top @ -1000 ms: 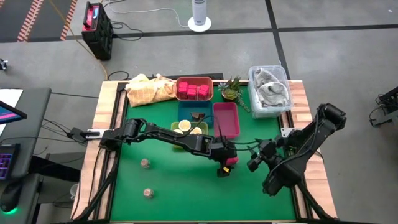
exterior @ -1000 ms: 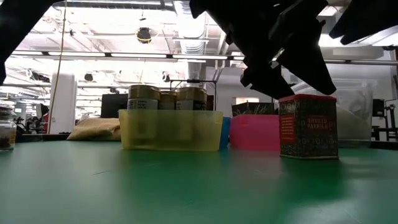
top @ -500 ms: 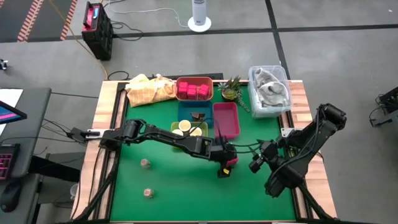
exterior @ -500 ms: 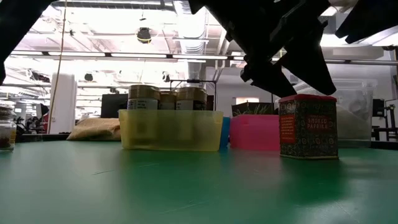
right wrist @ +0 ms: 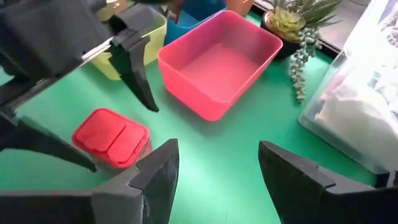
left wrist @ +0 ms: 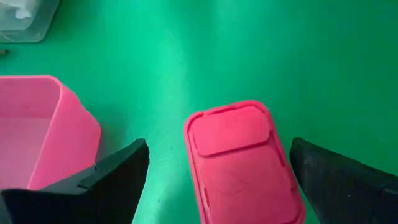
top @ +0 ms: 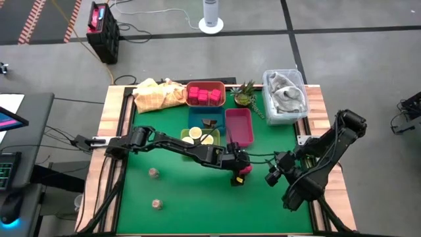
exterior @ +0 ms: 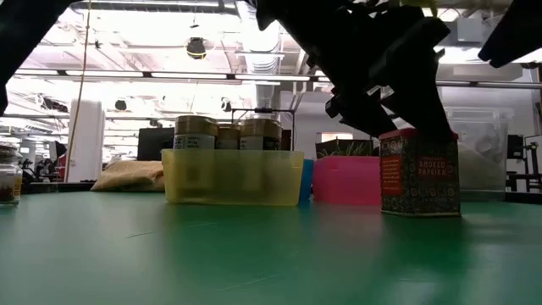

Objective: Sort spices by type
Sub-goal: Put the red seasoning can into the orange bin

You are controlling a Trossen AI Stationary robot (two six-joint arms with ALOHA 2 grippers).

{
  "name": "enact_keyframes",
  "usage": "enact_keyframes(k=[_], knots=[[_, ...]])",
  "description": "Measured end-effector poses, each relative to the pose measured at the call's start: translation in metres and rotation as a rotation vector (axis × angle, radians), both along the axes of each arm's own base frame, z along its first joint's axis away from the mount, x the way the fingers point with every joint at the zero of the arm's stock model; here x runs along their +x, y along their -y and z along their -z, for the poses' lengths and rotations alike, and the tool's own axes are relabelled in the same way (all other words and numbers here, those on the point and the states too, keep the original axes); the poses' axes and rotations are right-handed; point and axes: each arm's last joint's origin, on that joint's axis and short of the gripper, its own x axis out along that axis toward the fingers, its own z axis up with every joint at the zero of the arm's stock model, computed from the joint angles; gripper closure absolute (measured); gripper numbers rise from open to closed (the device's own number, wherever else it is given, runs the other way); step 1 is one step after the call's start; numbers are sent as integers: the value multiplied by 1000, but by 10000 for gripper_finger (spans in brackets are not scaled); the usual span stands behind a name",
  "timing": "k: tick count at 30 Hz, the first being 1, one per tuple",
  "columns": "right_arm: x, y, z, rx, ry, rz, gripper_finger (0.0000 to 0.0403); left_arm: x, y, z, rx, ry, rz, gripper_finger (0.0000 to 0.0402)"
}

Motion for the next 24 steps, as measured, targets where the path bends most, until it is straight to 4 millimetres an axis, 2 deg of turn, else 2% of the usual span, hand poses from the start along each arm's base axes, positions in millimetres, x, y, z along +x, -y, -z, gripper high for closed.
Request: enact_keyframes(k=[3,10,14,21,24], knots=[[-1,-3,1,23,-7,-3,153,1,-6,1,-14,-12,6,29],[-1,-4,2,47,-20,5,153,6,-10,24,-28,-60,30,39],[0,-6,3,68,-15,4,153,5,-10,24,-4,-68,49,82],[5,-14,6,114,-53,-87,154,5,-10,16,34,-59,91,201],[6,-15,6,94,-82,-125,154,5,-14,16,8,-69,119,203]])
